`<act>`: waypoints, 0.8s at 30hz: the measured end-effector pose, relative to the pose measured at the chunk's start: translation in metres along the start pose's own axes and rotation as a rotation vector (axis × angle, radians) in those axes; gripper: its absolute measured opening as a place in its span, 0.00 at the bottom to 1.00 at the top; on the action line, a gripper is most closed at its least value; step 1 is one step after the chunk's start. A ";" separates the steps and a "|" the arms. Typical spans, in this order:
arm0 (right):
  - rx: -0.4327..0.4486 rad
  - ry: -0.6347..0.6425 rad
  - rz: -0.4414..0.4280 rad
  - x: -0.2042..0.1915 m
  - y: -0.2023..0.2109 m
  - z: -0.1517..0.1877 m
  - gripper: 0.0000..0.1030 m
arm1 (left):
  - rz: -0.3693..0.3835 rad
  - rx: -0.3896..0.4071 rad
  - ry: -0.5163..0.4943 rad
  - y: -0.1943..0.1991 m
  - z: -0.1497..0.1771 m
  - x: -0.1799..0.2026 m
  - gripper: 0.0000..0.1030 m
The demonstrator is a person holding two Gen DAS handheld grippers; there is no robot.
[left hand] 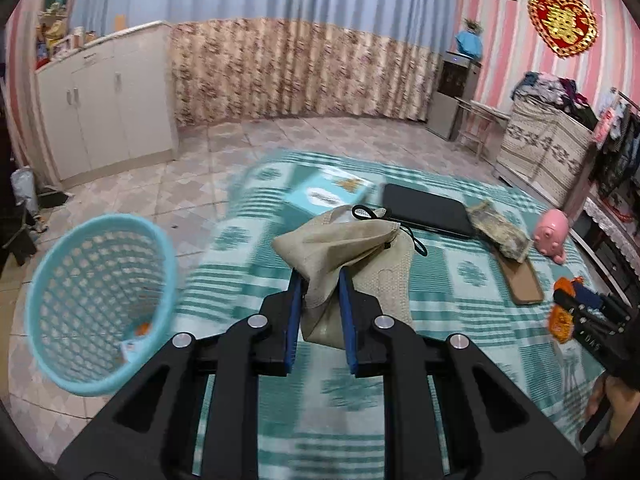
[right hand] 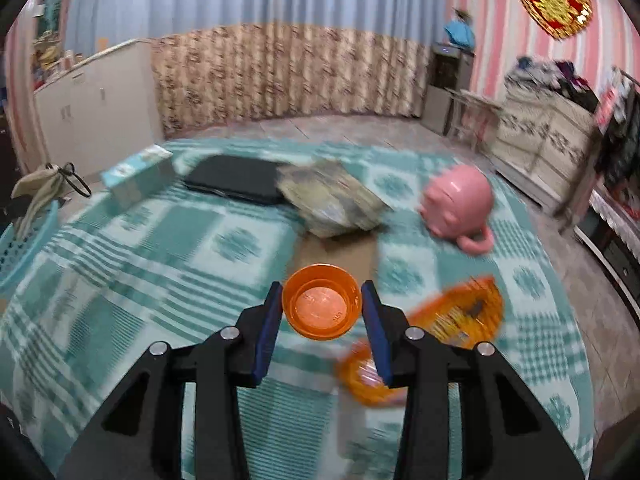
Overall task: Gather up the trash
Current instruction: 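Drop the beige bag into the basket with the left tool while the right carries the bowl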
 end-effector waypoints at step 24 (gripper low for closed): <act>0.001 0.177 -0.240 -0.181 -0.033 -0.027 0.39 | -0.409 -0.004 0.245 -0.001 0.029 -0.259 0.17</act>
Point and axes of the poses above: each gripper's, at about its wrist camera, not at the fingertips, and y roughly against the way its jaws point, x to its right, z to its underside, the point moved 4 cm from there along -y, roughly the way its jaws point, and after that the axes turned 3 degrees about x, right-handed, at the moved point
